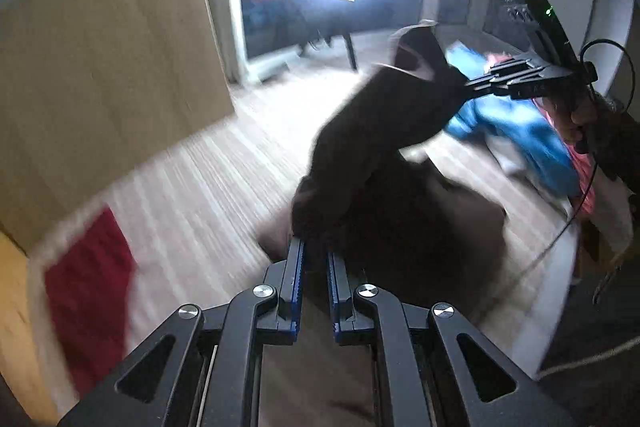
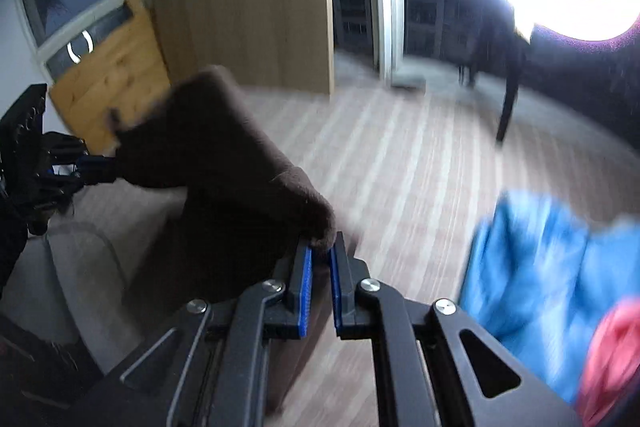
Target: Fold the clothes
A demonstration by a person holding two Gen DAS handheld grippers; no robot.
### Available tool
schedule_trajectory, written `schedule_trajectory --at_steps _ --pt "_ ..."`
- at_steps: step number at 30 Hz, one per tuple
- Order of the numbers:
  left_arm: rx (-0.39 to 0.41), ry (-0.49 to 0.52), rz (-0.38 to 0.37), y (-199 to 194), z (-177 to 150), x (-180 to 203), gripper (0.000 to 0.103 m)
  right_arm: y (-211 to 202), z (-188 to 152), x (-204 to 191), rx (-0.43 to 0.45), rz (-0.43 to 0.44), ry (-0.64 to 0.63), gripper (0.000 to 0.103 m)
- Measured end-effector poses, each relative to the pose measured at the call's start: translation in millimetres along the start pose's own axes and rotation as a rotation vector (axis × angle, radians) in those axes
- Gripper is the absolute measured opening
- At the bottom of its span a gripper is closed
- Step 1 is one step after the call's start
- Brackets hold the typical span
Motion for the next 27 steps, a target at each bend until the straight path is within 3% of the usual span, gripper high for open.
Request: schedule_trajectory --at_steps 1,4,5,8,9,10,12,15,18,19,21,23,25,26,27 --pt "-0.044 -0.012 -0.015 4 -21 10 0.011 5 -22 -3 -0.037 -0.006 0.006 0.013" --pt "-0.167 -0.038 -0.04 8 -65 24 0.011 18 -87 -7 -0.26 -0.037 0.021 0.014" --pt "-0.199 -0.041 -0.041 6 -76 28 0.011 12 -98 -7 -0.278 -0.046 0.026 0.014" --pt "-0.193 -0.028 -0.017 -12 -73 29 0.011 -16 -91 -3 -0.207 -0.027 0.085 0.017" --pt "-0.169 -0.009 -0.005 -14 -59 28 0.011 -22 -81 -2 -0.167 -0.019 0.097 0.027" --pt "-0.134 0.018 0.003 -15 -44 29 0.011 -25 -69 0 -0.132 -0.018 0.105 0.045" --pt "-0.076 0.07 0.013 -15 -18 32 0.013 -19 -50 4 -0.092 0.003 0.146 0.059" --pt "-0.043 0.167 0.061 2 3 43 0.016 -4 -39 11 -0.082 0.049 0.245 0.059" --pt "-0.03 0.251 0.051 15 8 61 0.023 -1 -26 5 -0.005 0.043 0.269 0.055" --pt "-0.048 0.24 0.03 25 10 61 0.023 -3 -20 0 0.03 0.047 0.262 0.048" --pt "-0.086 0.216 -0.013 46 15 60 0.023 -2 -9 -18 0.061 0.036 0.19 0.045" --pt "-0.154 0.196 -0.045 66 5 58 0.022 20 -12 -24 0.005 -0.019 0.103 0.044" --pt "-0.256 0.189 -0.048 89 -29 54 0.022 49 -41 -15 -0.147 -0.039 0.109 0.044" --pt "-0.249 0.193 -0.047 90 -38 54 0.022 59 -59 -9 -0.219 -0.019 0.132 0.044" --pt "-0.226 0.184 -0.048 84 -41 53 0.022 55 -66 -2 -0.217 0.005 0.176 0.044"
Point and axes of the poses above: each gripper's, at about its wrist camera, not at the fingertips, and y roughly the way its jaws point, x to its right, z to its top, the point moved 4 cm from there along y, roughly the way its jaws point, and after that the axes turned 6 degrees about x, right-handed, at the moved point
